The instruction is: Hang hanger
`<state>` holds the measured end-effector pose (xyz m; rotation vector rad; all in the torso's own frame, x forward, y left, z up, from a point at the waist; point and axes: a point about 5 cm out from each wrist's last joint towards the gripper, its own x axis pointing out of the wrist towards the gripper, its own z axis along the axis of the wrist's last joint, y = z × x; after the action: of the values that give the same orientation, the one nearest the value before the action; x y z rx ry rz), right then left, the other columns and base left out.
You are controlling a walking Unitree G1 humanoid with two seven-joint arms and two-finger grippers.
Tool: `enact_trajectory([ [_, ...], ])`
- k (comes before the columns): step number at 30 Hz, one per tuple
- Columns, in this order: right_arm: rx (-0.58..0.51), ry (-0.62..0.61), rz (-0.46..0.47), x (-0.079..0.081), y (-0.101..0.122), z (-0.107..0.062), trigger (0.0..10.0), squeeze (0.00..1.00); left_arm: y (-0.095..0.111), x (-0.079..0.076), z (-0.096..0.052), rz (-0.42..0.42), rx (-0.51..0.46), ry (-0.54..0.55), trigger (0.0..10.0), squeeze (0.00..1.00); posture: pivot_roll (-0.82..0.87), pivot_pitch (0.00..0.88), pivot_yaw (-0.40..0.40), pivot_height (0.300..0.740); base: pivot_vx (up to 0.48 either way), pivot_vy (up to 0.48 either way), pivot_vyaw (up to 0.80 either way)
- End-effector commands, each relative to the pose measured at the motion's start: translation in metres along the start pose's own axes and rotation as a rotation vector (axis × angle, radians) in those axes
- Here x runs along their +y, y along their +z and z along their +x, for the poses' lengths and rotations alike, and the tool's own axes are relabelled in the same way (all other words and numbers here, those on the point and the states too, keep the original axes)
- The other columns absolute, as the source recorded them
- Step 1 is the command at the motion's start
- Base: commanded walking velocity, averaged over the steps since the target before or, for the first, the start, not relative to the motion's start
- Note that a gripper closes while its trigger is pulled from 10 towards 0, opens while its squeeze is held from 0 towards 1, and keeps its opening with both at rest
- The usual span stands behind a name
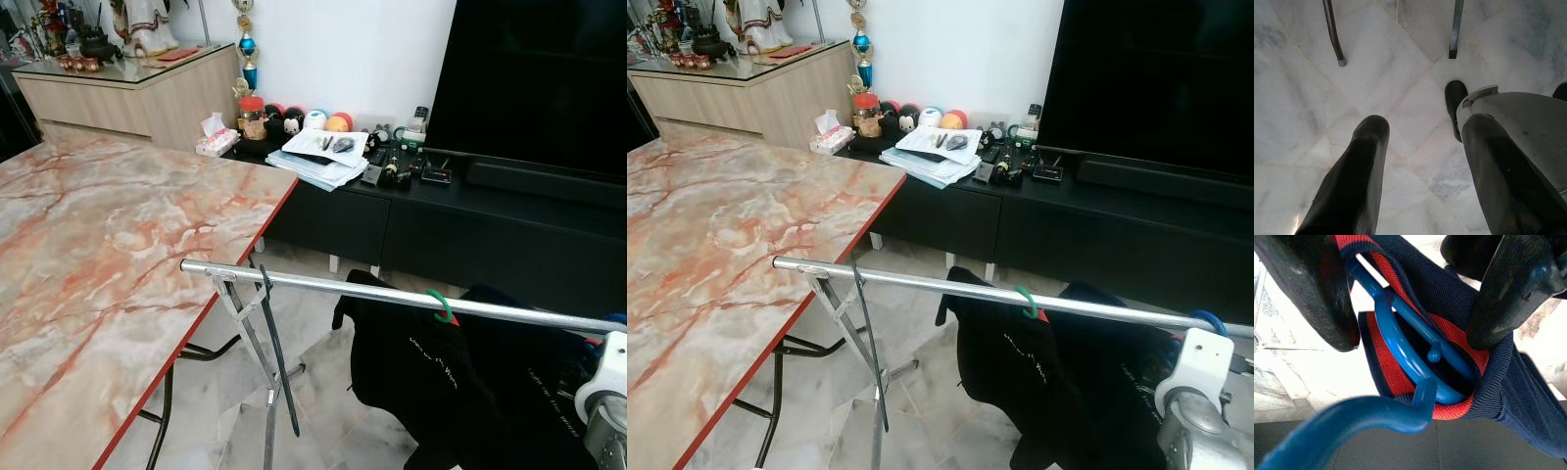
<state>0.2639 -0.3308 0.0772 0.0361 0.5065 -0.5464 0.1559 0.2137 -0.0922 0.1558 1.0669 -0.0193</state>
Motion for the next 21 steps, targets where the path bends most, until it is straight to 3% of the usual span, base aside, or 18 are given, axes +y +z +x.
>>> enact_trajectory([
  [1,0.003,0.018,0.010,0.006,0.002,0.001,10.0,0.00,-0.003,0.003,-0.001,0.001,0.015,0.004,10.0,0.00,0.04,0.000,0.037,0.740,0.000,0.000,0.00],
  [14,0.026,0.069,0.152,0.017,0.004,0.001,10.0,0.00,-0.004,0.003,-0.001,0.000,0.018,0.005,10.0,0.00,0.05,0.000,0.038,0.740,0.000,0.000,0.00],
  [21,0.040,0.071,0.166,0.016,0.000,0.001,10.0,0.00,-0.004,0.003,-0.001,0.004,0.018,0.003,10.0,0.00,0.05,0.000,0.040,0.740,0.000,0.000,0.00],
])
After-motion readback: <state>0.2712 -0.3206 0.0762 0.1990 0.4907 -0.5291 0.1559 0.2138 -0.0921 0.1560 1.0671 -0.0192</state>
